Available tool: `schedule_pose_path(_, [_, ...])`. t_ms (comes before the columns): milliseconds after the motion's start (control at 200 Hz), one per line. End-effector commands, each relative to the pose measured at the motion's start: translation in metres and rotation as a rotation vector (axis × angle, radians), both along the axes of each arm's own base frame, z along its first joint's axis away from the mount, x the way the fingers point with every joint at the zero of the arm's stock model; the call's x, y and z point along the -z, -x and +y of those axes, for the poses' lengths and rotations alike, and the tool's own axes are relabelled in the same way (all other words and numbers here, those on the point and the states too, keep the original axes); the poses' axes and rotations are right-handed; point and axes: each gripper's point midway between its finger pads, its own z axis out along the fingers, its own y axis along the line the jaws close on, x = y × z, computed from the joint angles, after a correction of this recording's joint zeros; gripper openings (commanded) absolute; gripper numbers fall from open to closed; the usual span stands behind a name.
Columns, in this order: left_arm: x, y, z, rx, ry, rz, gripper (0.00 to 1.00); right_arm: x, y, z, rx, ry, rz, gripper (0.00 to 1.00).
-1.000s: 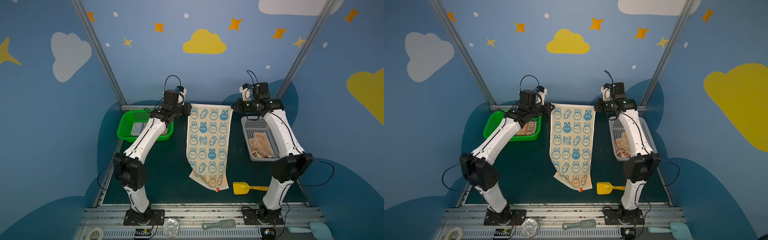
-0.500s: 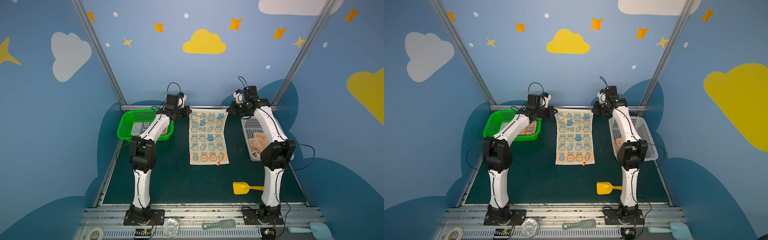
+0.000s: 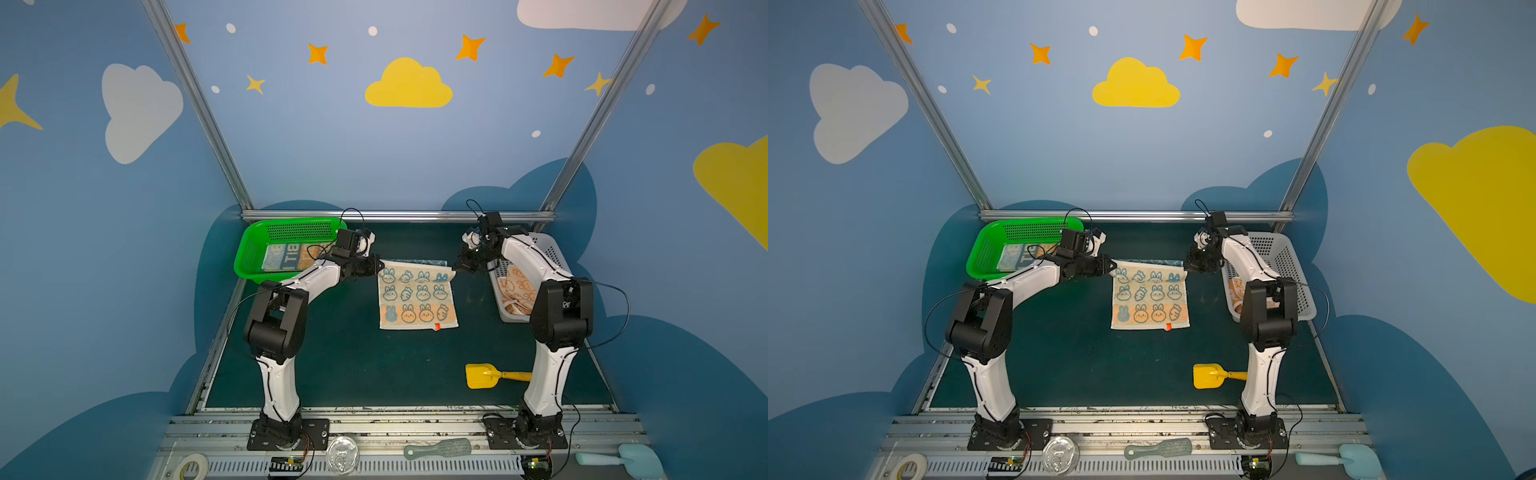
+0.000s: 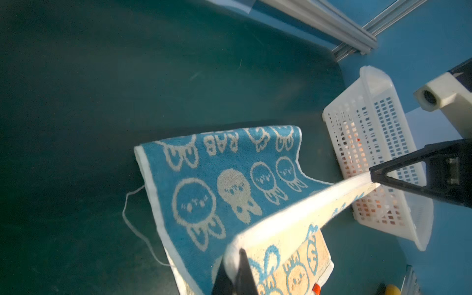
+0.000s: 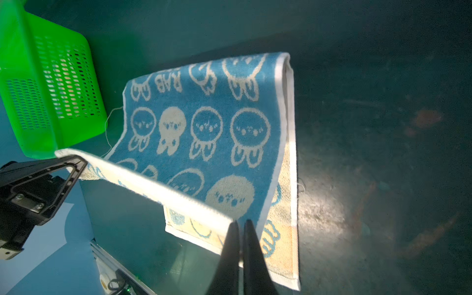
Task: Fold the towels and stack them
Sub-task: 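Lower the hanging towel onto the table with both grippers, draping it flat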
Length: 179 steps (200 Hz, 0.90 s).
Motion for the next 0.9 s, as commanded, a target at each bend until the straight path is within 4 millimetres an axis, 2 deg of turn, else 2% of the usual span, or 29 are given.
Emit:
schedule_pose_path(0, [-0.009,0.0,0.009,-0.057,-0.011,-0.057,0.03,0.006,0.013,-0.012,0.038,0.021,0.03,0.0])
schedule_pose_path(155, [0.017,0.019,0.006,-0.047,-0.028,-0.008,0.03,0.028,0.027,-0.01,0.031,0.021,0.098,0.0])
schedule_pose_path(305, [0.024,0.024,0.004,-0.04,-0.05,0.005,0.03,0.035,0.032,-0.011,0.032,0.025,0.11,0.0])
schedule_pose_path(400, [0.019,0.024,0.004,-0.04,-0.051,-0.001,0.03,0.026,0.03,-0.012,0.033,0.026,0.094,0.0])
schedule_pose_path(571, [-0.01,0.02,0.005,-0.039,-0.051,-0.052,0.03,-0.013,0.023,-0.015,0.032,0.031,0.024,0.0])
schedule_pose_path(706, [-0.019,0.025,0.003,-0.038,-0.038,-0.07,0.03,-0.034,0.021,-0.02,0.031,0.043,-0.011,0.0])
schedule_pose_path(806, [-0.013,0.031,0.003,-0.037,-0.039,-0.063,0.03,-0.033,0.027,-0.019,0.023,0.042,0.001,0.0])
schedule_pose_path(891, [-0.001,0.038,0.002,-0.032,-0.042,-0.034,0.03,-0.022,0.038,-0.019,0.022,0.044,0.021,0.0])
